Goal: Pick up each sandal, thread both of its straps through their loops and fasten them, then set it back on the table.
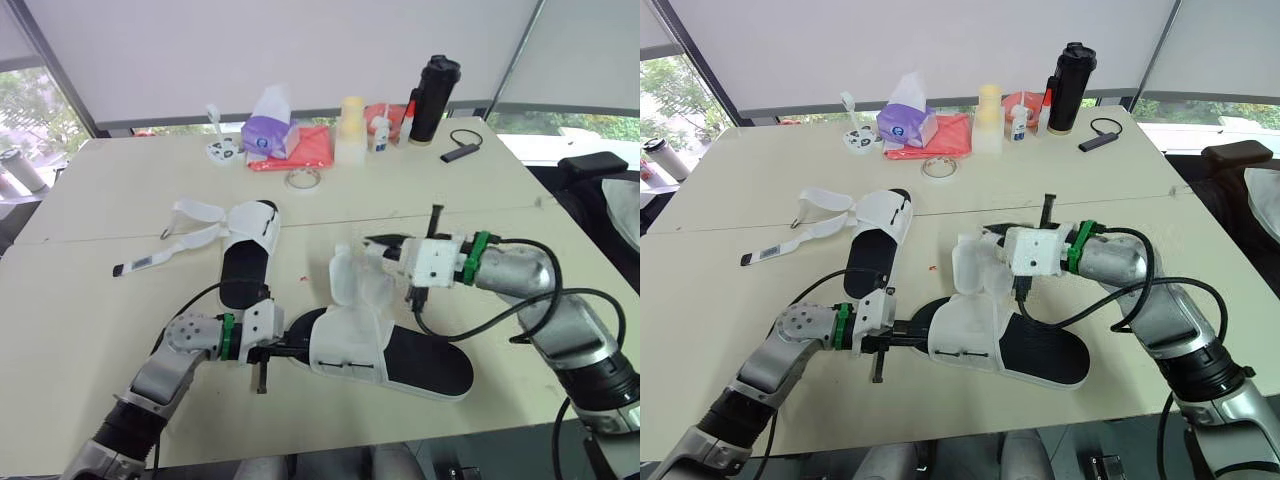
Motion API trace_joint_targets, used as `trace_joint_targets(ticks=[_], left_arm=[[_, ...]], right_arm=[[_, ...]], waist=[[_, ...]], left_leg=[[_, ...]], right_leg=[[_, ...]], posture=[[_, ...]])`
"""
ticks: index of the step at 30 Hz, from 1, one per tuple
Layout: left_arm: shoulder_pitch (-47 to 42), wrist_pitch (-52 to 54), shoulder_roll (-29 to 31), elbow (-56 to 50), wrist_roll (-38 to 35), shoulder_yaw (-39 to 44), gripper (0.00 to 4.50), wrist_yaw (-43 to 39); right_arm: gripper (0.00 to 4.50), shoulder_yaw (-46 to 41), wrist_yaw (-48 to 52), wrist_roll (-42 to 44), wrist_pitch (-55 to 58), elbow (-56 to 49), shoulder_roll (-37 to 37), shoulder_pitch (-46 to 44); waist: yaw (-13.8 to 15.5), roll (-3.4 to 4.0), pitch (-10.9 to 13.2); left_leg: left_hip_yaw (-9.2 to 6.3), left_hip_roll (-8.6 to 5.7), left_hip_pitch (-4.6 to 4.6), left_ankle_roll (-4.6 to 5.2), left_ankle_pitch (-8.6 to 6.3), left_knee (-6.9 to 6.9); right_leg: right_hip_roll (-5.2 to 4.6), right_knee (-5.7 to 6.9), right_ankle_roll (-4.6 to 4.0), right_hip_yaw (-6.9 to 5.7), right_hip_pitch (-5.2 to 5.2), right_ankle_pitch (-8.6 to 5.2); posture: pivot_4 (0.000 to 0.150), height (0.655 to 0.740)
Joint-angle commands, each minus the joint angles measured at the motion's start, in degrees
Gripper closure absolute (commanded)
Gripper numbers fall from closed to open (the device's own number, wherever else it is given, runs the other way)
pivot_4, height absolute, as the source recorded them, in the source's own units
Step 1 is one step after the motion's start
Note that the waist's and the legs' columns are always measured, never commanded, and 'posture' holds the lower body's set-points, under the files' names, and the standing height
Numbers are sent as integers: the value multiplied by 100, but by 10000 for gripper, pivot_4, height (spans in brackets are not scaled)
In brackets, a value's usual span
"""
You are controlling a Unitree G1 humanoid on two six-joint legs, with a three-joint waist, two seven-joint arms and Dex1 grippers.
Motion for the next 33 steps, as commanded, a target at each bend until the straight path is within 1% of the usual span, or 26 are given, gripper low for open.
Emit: trace_joint_targets(ticks=[1, 5, 8, 13, 19, 24, 27, 29, 33], left_arm=[[55, 4, -3, 51, 79, -190, 45000, -89], [4, -10, -75, 95, 57, -156, 45000, -30], [-51, 298, -213, 26, -121, -41, 45000, 133], [-48, 703, -373, -149, -296, 97, 45000, 351], [0, 859, -456, -452, -357, 164, 45000, 616], [52, 897, -458, -581, -332, 201, 45000, 788], [92, 899, -446, -615, -311, 173, 45000, 842], [118, 878, -445, -604, -287, 152, 45000, 868], [118, 848, -399, -520, -285, 137, 45000, 816]], right_arm=[[44545, -130, -827, -1044, -1420, 292, -125, -218], [44545, -145, -1605, -1818, -2437, 809, -85, -471], [44545, -110, -2116, -2291, -2931, 1127, 8, -781], [44545, 85, -3174, -3265, -3756, 2076, 80, -1570], [44545, 507, -4428, -4249, -4380, 3231, 237, -2509], [44545, 729, -5331, -4819, -4485, 3672, 227, -2885], [44545, 750, -5367, -4677, -4598, 3614, 155, -2777], [44545, 707, -5127, -4360, -4703, 3255, 77, -2442], [44545, 575, -4643, -3770, -4788, 2168, -76, -1685]], waist=[[4, 0, 0], [3, 0, 0], [6, 0, 0], [-17, 1, 0], [-130, 0, 1], [-133, 0, 1], [-133, 1, 1], [-123, 0, 1], [-116, 0, 1]], left_leg=[[0, 0, 0, 0, 0, 0], [0, -1, 2, -1, 1, 0], [0, -1, 5, -2, 2, 0], [-1, -3, 7, -9, 7, 0], [-3, -2, 9, -13, 10, -8], [-4, -2, 10, -16, 11, -18], [-4, -2, 10, -16, 11, -18], [-3, -2, 10, -16, 11, -17], [-6, -3, 11, -15, 11, -16]], right_leg=[[0, 0, 0, 0, 0, 0], [0, 0, -2, 1, 2, 0], [0, 1, -3, 2, 6, 0], [1, 4, -5, 4, 7, 0], [1, 8, -6, 6, 1, 0], [4, 16, -5, 7, -7, 0], [4, 17, -6, 9, -7, 0], [4, 16, -6, 11, -7, 0], [4, 17, -5, 11, -1, 0]], posture=[[1500, 7400], [1500, 7400], [1500, 7400], [1500, 7400], [1500, 7400], [1500, 7400], [1500, 7400], [1500, 7400], [1500, 7400]])
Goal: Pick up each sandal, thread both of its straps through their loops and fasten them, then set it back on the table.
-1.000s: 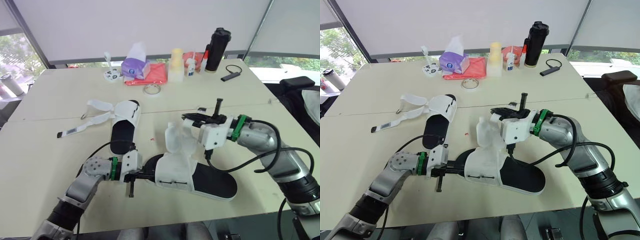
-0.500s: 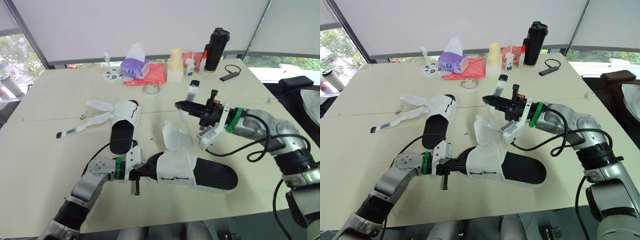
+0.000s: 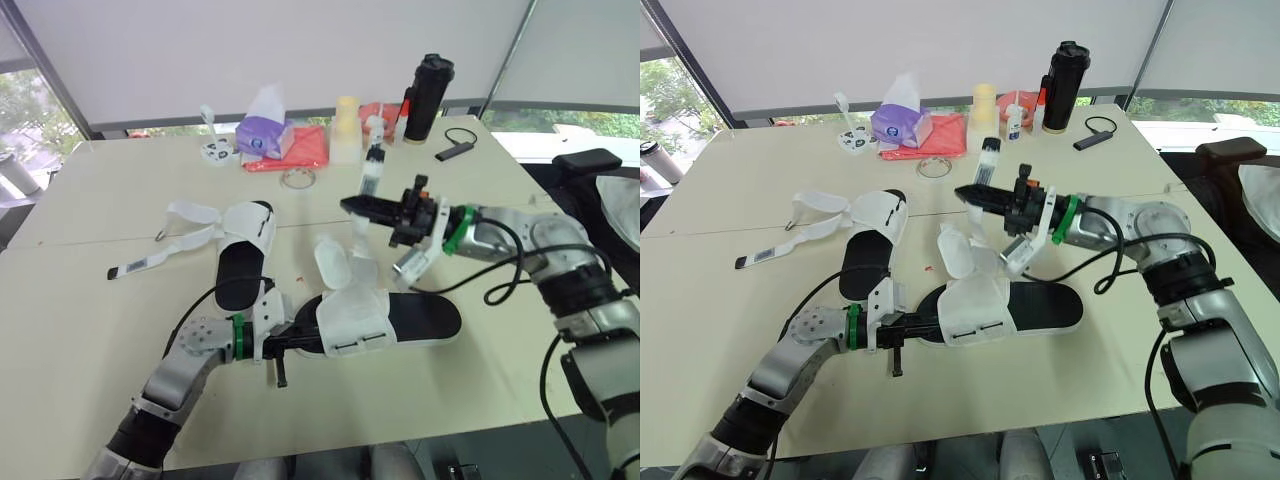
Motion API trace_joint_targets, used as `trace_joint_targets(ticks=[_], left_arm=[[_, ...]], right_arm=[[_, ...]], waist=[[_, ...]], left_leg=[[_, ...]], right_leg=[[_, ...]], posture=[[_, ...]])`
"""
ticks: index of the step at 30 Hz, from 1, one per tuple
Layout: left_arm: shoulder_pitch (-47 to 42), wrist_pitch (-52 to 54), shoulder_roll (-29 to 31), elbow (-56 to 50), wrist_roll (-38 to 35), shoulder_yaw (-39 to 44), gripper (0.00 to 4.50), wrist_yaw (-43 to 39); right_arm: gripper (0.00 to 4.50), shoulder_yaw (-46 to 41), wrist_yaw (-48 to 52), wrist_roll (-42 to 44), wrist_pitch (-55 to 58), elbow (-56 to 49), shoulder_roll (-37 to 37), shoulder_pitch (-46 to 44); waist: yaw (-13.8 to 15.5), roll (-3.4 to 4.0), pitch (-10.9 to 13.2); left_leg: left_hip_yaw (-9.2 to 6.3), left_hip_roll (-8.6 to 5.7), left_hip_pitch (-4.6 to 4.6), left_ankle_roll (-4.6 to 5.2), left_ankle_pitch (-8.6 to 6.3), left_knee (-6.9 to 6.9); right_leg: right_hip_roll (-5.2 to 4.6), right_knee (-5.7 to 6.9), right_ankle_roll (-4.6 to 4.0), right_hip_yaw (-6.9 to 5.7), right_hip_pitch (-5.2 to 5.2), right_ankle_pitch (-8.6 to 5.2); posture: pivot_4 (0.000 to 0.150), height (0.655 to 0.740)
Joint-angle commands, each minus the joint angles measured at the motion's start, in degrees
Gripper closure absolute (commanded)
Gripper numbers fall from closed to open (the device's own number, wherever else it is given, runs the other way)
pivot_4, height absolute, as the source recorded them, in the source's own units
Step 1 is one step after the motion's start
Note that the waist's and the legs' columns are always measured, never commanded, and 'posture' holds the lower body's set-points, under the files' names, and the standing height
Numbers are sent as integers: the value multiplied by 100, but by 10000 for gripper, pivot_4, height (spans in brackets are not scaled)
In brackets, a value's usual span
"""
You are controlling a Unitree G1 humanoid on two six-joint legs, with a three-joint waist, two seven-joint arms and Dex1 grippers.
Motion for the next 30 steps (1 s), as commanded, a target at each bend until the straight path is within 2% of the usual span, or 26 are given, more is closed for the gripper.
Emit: trace_joint_targets(ticks=[1, 7, 15, 16, 17, 24, 25, 30], left_arm=[[-42, -72, 64, -83, -33, 26, 45000, -89], [-258, -188, 61, 217, 11, -49, 45000, -294], [-298, -288, 77, 361, 35, -60, 45000, -400], [-293, -297, 78, 372, 42, -59, 45000, -410], [-291, -302, 76, 380, 47, -57, 45000, -417], [-338, -366, 30, 492, 95, -68, 45000, -416], [-338, -378, 26, 502, 99, -66, 45000, -413], [-347, -406, 8, 546, 116, -65, 45000, -422]], right_arm=[[44545, -272, 313, 530, -119, -987, -154, 395], [44545, -151, 982, 1067, -482, -1805, -430, 1325], [44545, -52, 1769, 1582, -668, -2106, -555, 1994], [38952, -60, 1821, 1583, -740, -2075, -558, 2061], [36645, -79, 1863, 1581, -797, -2049, -547, 2104], [2249, -174, 2080, 1063, -1106, -1964, -604, 2618], [1036, -201, 2106, 1030, -1121, -1997, -619, 2697], [1036, -374, 2195, 1023, -1198, -2131, -652, 2952]], waist=[[-11, 0, 0], [-7, 0, 0], [-11, -1, 0], [-11, -1, 0], [-8, -1, 0], [14, -1, 0], [16, -2, 0], [17, -2, -1]], left_leg=[[0, 0, 0, 0, 0, 0], [0, 2, 35, 1, 0, 4], [1, 5, 74, 1, 0, 2], [1, 5, 74, 1, 0, 2], [2, 5, 74, 1, 0, 2], [1, 4, 74, 1, 0, 2], [1, 4, 74, 1, 0, 2], [0, 5, 80, 1, -1, 3]], right_leg=[[0, 0, 0, 0, 0, 0], [3, 4, -18, 0, 34, -10], [3, 0, -24, 4, 71, -15], [2, 0, -24, 4, 72, -15], [2, 0, -24, 4, 71, -15], [2, 0, -24, 4, 73, -15], [2, 0, -24, 4, 73, -15], [2, -2, -25, 4, 82, -16]], posture=[[1500, 7400], [1500, 7400], [1500, 7400], [1500, 7400], [1500, 7400], [1500, 7400], [1500, 7400], [1500, 7400]])
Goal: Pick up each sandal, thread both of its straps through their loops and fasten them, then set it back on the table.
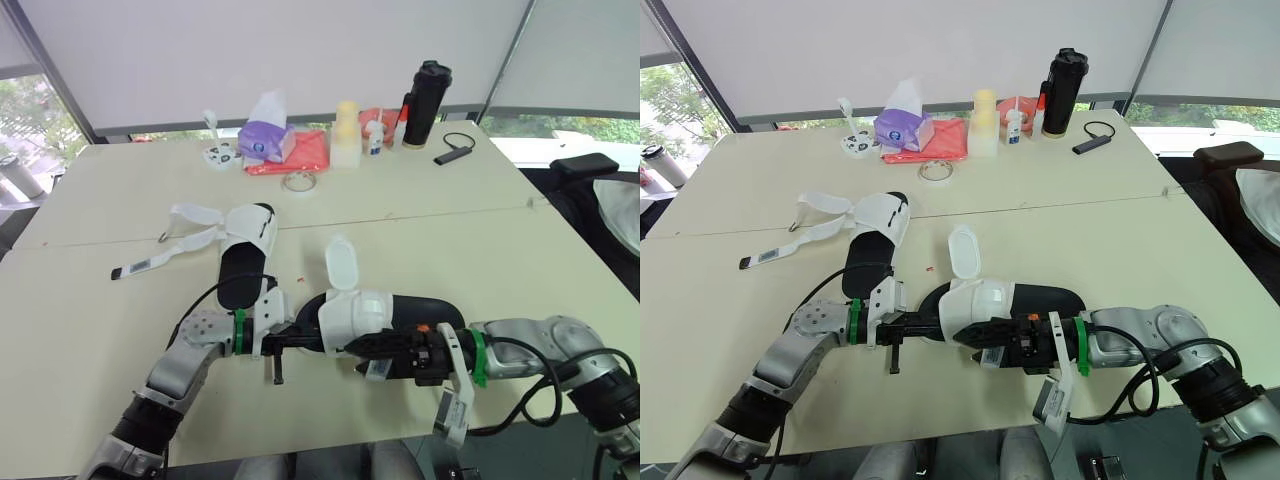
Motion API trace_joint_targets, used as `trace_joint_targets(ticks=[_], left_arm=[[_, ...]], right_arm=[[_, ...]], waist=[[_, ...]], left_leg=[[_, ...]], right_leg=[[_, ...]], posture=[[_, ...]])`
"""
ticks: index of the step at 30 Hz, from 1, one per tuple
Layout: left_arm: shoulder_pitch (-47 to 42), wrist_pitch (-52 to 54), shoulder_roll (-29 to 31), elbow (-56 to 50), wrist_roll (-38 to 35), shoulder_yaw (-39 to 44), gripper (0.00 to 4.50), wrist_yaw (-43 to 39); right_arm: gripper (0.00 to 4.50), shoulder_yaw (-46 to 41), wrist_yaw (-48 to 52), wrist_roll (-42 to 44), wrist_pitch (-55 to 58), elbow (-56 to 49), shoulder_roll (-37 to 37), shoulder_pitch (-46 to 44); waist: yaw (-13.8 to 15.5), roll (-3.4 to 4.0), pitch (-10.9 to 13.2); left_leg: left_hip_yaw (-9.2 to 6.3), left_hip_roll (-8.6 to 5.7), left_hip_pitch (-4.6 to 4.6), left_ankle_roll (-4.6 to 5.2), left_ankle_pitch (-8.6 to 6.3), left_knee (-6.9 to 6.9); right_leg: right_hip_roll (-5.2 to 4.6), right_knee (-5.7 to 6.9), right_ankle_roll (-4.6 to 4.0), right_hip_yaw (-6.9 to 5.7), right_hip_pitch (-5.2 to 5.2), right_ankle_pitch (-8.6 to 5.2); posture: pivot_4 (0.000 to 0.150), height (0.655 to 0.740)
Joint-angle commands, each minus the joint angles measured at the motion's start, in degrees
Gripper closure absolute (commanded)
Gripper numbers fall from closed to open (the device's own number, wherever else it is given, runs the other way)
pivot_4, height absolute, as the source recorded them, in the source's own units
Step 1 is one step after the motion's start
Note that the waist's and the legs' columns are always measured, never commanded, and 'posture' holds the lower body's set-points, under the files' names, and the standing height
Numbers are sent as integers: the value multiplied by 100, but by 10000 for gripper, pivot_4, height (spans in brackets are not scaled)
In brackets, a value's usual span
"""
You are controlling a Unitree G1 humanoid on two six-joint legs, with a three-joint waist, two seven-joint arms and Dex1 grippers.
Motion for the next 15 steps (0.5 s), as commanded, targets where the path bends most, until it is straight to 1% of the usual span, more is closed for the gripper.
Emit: trace_joint_targets(ticks=[1, 11, 15], left_arm=[[-22, -61, 6, 37, 17, 6, 45000, -20], [-123, -127, -77, 205, 63, -34, 45000, -61], [-204, -197, -144, 331, 92, -53, 45000, -96]], right_arm=[[1036, -203, 12, -83, -213, -278, -65, 172], [1036, -1108, -456, -645, 29, -662, 363, 105], [1036, -1117, -324, -458, -89, -847, 147, 452]], waist=[[4, 0, 0], [3, 0, 0], [24, -1, 0]], left_leg=[[0, 0, 0, 0, 0, 0], [-2, 0, 0, 0, 0, -1], [-2, -1, -1, 0, 0, 0]], right_leg=[[0, 0, 0, 0, 1, 0], [0, -2, 0, 0, -1, 0], [-1, -3, 0, 0, 2, -1]], posture=[[1500, 7400], [1500, 7400], [1500, 7400]])
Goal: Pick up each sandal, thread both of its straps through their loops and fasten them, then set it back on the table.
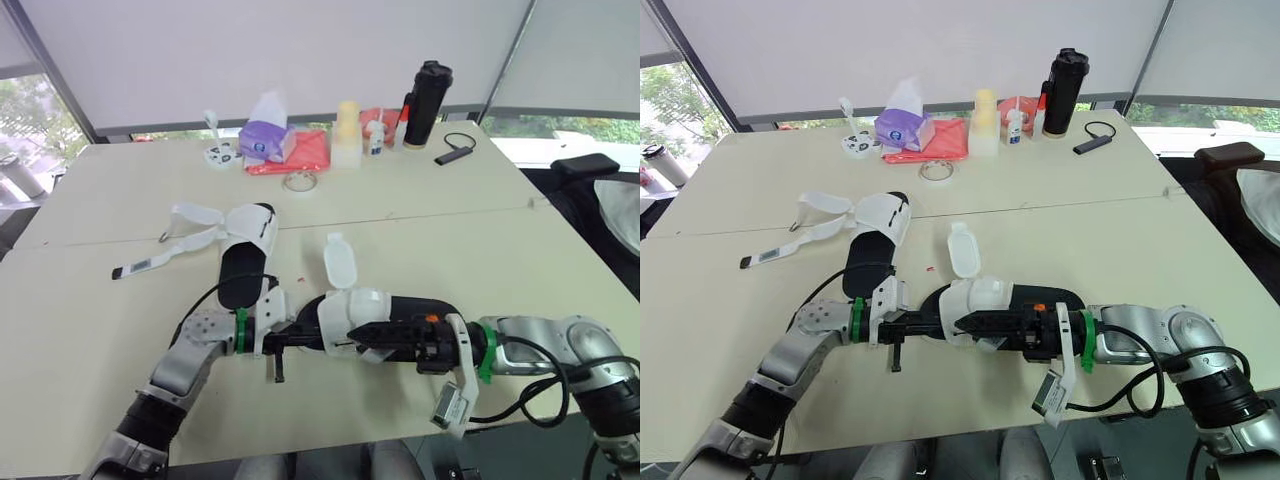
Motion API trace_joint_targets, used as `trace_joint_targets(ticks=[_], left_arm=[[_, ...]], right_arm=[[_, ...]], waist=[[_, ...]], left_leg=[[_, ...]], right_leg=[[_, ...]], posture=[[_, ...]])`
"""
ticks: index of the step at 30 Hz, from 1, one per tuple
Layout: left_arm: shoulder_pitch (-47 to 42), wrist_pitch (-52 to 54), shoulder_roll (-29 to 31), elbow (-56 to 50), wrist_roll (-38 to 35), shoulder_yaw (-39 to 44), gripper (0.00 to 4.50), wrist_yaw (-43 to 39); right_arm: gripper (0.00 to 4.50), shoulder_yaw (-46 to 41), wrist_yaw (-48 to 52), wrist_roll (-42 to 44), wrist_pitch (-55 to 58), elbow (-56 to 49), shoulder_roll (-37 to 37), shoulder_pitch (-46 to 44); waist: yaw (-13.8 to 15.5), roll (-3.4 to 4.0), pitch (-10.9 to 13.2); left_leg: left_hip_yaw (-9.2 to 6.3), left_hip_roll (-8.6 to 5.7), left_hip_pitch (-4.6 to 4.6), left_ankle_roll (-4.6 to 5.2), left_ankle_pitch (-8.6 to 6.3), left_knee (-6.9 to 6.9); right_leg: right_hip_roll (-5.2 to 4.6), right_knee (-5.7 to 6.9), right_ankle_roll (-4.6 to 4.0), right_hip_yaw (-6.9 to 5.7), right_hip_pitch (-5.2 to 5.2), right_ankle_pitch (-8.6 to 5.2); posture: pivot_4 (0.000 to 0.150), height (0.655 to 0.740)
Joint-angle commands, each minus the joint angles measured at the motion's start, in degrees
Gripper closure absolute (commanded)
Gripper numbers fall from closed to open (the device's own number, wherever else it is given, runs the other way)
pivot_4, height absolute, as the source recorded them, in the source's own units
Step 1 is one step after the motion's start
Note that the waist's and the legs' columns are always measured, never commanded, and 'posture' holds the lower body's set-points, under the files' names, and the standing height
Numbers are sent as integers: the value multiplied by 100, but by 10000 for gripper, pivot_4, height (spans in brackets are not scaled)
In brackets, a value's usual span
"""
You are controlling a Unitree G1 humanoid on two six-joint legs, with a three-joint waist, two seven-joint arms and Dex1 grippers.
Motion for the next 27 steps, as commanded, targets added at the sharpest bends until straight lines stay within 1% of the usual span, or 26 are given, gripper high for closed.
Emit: trace_joint_targets(ticks=[1, 8, 11, 14, 19, 22, 23, 24, 27], left_arm=[[-102, -130, -52, 63, 47, -41, 45000, -33], [-218, -255, -181, 274, 103, -75, 45000, -108], [-229, -278, -212, 307, 113, -73, 45000, -125], [-244, -291, -236, 332, 127, -76, 45000, -146], [-252, -296, -238, 342, 127, -60, 45000, -169], [-212, -316, -204, 324, 129, -51, 45000, -190], [-197, -320, -193, 314, 127, -48, 45000, -196], [-179, -321, -183, 295, 126, -45, 45000, -198], [-104, -348, -126, 221, 149, -52, 45000, -209]], right_arm=[[1036, -150, 20, 198, -132, -335, -184, 307], [1036, -369, 227, 662, -320, -680, -750, 1192], [1036, -423, 307, 794, -262, -700, -811, 1328], [1036, -384, 490, 1049, -247, -700, -1034, 1565], [1036, -314, 869, 1671, 156, -215, -1508, 1483], [1036, -98, 1387, 2501, 743, 83, -1869, 1383], [1036, -94, 1535, 2675, 1000, 87, -1886, 1380], [1036, 10, 1793, 3051, 1337, 29, -1961, 1370], [1036, 234, 2819, 4695, 2902, -334, -2171, 1303]], waist=[[4, 0, 0], [-6, -1, -1], [-13, -1, -1], [-6, -1, -1], [-8, -2, 0], [-10, -1, 0], [-10, -1, 0], [-10, -3, 0], [-11, -2, 0]], left_leg=[[-1, 0, 0, 0, 0, 0], [0, 0, 0, 0, 0, 1], [0, 1, 1, 0, 0, 2], [0, 2, 1, 0, 0, 1], [1, 3, 0, 1, 0, 2], [1, 8, 0, 1, 0, 3], [1, 10, 0, 1, 0, 2], [1, 11, 0, 1, 0, 2], [-6, 13, -1, 5, -2, 0]], right_leg=[[0, -1, 0, 0, 1, 0], [-2, -2, 0, 0, 4, -1], [-3, -2, 0, 0, 4, -1], [-3, -2, 0, 0, 3, -1], [-10, -7, 0, 0, 6, -1], [-10, -7, 0, 0, 7, -1], [-11, -7, 0, 0, 7, -1], [-12, -8, 0, 0, 7, -1], [-12, -11, 0, 0, 5, -2]], posture=[[1500, 7400], [1500, 7400], [1500, 7400], [1500, 7400], [1500, 7400], [1500, 7400], [1500, 7400], [1500, 7400], [1500, 7400]])
